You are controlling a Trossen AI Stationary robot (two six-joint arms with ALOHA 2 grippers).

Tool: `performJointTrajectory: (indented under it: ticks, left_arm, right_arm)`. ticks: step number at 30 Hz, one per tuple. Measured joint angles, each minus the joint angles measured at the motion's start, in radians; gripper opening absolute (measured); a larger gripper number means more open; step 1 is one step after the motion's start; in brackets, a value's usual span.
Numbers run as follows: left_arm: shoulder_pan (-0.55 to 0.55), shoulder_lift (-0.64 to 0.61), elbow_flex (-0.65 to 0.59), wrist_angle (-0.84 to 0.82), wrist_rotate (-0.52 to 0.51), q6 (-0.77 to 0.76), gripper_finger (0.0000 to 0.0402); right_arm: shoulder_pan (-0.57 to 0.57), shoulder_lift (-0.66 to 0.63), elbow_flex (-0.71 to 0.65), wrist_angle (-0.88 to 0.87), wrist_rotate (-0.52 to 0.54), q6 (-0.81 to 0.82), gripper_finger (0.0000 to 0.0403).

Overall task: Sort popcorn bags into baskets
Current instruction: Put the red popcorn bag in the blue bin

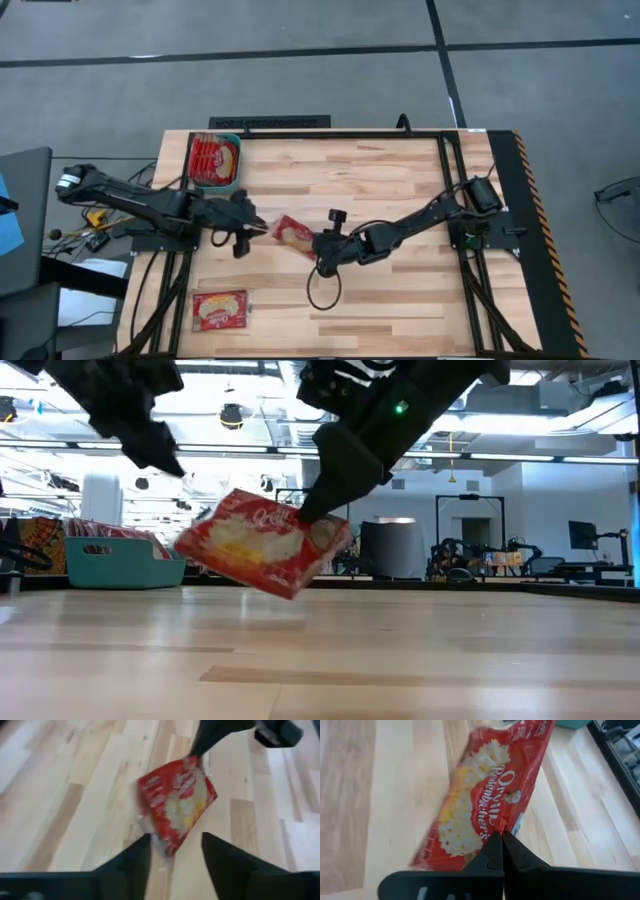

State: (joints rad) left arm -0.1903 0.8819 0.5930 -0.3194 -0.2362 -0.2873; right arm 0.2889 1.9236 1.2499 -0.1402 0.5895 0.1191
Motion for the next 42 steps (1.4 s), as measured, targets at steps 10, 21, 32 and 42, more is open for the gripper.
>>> performJointTrajectory:
  ticks: [10, 21, 32, 42]
  left_arm:
    - [0.005, 0.108, 0.0, 0.135, -0.04, 0.087, 0.0266]
    - [0.061, 0.233, 0.0, 0.252, 0.066, 0.139, 0.0178]
    - [0.109, 0.212, 0.0, 0.264, 0.145, 0.225, 0.0008]
    - [0.114, 0.035, -0.001, 0.071, -0.585, 0.087, 0.0007]
  right_arm:
    - [0.008, -0.001, 0.003, 0.066, 0.011, -0.128, 0.0002]
    - [0.02, -0.002, 0.008, 0.111, 0.011, -0.275, 0.0001]
    - [0.001, -0.003, 0.007, 0.15, 0.064, -0.243, 0.0035]
    - [0.018, -0.052, 0.008, 0.002, 0.366, 0.097, 0.0128]
